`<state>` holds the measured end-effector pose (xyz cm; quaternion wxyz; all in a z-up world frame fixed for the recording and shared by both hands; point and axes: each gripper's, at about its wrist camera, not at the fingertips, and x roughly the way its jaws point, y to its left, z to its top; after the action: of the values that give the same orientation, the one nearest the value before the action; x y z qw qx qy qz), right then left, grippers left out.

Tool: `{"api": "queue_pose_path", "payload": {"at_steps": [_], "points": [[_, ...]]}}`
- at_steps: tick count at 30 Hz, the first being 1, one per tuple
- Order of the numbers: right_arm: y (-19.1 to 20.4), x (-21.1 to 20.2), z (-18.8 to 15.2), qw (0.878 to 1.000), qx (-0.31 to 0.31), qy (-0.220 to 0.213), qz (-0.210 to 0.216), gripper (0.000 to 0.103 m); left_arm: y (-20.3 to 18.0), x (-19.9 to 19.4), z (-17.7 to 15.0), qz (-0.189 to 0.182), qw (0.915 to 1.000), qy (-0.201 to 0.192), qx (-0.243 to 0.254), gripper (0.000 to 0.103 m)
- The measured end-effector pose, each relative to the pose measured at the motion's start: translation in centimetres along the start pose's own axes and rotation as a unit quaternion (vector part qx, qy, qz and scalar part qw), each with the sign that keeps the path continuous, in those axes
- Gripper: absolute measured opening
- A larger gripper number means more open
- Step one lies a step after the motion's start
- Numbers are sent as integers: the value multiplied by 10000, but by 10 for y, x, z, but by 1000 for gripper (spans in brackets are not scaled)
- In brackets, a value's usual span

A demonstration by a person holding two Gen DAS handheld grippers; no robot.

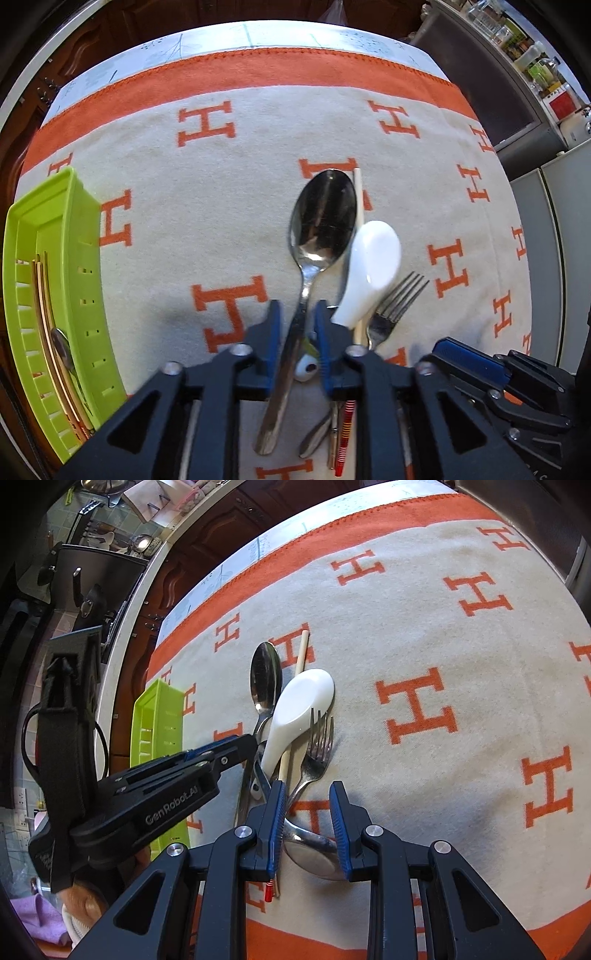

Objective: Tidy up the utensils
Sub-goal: 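Carry the large spoon into the green tray and open the left tool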

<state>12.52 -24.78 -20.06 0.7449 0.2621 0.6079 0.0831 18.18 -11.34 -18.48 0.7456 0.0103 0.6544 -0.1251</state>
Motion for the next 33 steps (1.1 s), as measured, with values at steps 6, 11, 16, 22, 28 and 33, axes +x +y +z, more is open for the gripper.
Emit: {"api": "queue_pose_path", "payload": {"at_steps": [6,11,16,22,28,33], "points": [[1,3,-2,10000,22,44,36,26,6,7,5,-79,10000,41,0,29],[1,4,-2,10000,30,31,49,26,-8,10,4,431,9974,-220,531,26],[-5,1,-3,10000,76,2,28,26,-8,10,1,510,9958,-319,685,22],[-7,3,-4,9999,110,27,64,26,-7,6,-7,431,9946,-536,774,5],[-9,3,-5,9999,122,37,102,26,33,-4,-12,-239,9986,-460,54,3],[-7,2,-5,9998,124,3,125,26,65,-26,-30,-794,9944,-599,-349,3]]}}
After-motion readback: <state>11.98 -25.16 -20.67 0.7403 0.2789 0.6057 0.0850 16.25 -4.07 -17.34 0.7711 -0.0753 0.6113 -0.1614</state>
